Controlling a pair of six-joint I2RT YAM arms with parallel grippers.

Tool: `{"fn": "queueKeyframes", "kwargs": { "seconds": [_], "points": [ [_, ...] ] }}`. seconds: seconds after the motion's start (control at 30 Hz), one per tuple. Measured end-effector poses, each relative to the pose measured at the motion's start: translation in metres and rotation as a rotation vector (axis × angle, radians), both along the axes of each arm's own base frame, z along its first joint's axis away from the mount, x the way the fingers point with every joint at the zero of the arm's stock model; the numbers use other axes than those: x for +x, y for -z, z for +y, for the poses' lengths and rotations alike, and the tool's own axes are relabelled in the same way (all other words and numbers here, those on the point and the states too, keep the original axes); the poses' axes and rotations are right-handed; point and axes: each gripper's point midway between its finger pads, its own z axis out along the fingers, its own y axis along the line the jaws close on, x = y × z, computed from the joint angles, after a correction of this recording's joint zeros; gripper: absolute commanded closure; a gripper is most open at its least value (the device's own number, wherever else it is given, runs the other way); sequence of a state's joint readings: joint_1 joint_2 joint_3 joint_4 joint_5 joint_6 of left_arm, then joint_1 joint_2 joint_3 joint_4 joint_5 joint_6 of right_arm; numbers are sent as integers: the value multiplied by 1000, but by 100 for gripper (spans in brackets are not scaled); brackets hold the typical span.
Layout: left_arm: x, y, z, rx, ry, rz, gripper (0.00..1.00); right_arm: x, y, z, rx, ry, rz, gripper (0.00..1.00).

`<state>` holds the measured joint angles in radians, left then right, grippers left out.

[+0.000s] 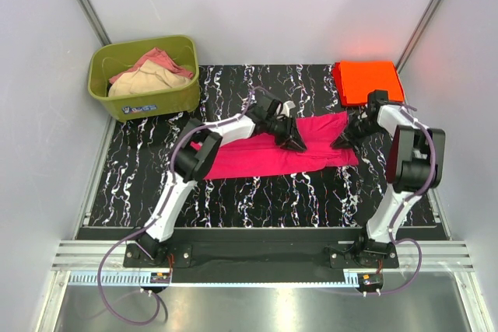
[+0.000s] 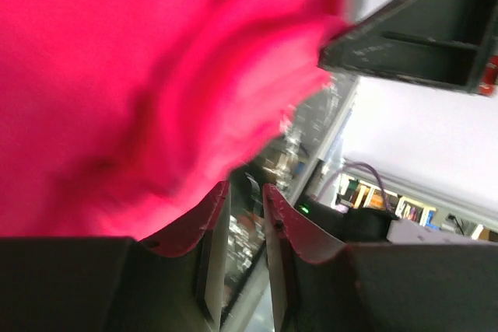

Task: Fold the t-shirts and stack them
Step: Fold the tshirt

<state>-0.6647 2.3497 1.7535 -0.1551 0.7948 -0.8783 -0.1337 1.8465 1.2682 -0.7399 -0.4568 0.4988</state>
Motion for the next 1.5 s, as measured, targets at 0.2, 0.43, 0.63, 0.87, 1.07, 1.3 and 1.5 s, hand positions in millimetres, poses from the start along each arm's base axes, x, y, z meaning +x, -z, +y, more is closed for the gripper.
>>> {"fn": "queueKeyframes", "kwargs": {
  "seconds": [0.2,0.43,0.63,0.87,1.07,1.3,1.5],
  "points": [
    [13,44,4,25,1,73,73,15,39,-4,-3,8,68,78],
    [23,43,14,31,3,32,69,21,43,-4,1,5,67,66],
    [9,13,33,70,43,-12,63,21,37,-7,-24,-3,49,52],
    [1,-82,86,54,37,-199,62,18,-8,-19,-114,12,-40,34],
    [-8,-70,158,206,-30,-258,67,20,-21,-12,-145,67,-38,32],
    [-39,11,212,500,-26,-135,78,22,-6,33,-184,117,34,76],
    [-42,27,229,603,-20,-153,98,28,11,54,-173,147,68,100]
  ]
}}
